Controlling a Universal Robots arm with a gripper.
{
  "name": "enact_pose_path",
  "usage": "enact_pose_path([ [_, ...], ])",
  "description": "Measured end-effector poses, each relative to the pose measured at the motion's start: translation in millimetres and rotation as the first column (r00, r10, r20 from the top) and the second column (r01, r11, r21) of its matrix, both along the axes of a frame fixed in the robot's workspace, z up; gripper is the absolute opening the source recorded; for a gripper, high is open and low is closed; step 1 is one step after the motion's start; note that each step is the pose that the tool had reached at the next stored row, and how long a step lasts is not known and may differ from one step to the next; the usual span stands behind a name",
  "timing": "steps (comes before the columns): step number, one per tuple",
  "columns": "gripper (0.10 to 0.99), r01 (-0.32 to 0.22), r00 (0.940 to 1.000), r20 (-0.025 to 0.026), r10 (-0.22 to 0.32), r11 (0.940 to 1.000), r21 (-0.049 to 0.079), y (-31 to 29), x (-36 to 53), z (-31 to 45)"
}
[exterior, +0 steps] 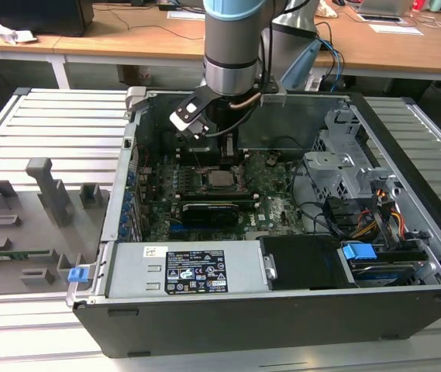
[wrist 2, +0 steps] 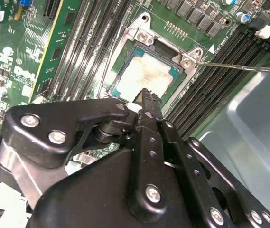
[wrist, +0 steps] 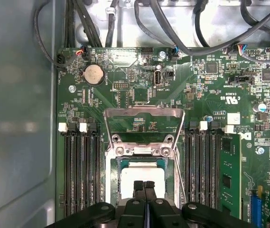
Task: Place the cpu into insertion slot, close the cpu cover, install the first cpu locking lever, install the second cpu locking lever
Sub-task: 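Close the cpu cover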
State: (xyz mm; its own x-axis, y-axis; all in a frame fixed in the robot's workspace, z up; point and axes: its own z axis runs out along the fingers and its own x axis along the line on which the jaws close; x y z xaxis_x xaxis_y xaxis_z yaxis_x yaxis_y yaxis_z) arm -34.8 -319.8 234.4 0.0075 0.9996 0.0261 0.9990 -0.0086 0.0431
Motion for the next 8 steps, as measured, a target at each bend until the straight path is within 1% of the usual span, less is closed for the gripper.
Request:
enact_pose_path([
  [3, 0.106, 0.0, 1.0, 0.0, 0.0, 1.0, 0.0, 0.0, 0.0, 5.7],
  [5, 0.106, 0.0, 1.0, 0.0, 0.0, 1.0, 0.0, 0.0, 0.0, 12.5],
  [7, 0.106, 0.0, 1.0, 0.0, 0.0, 1.0, 0.0, 0.0, 0.0, 16.8],
  [8, 0.106, 0.0, 1.0, -0.0001, 0.0, 1.0, 0.0, 0.0, 0.0, 21.0],
])
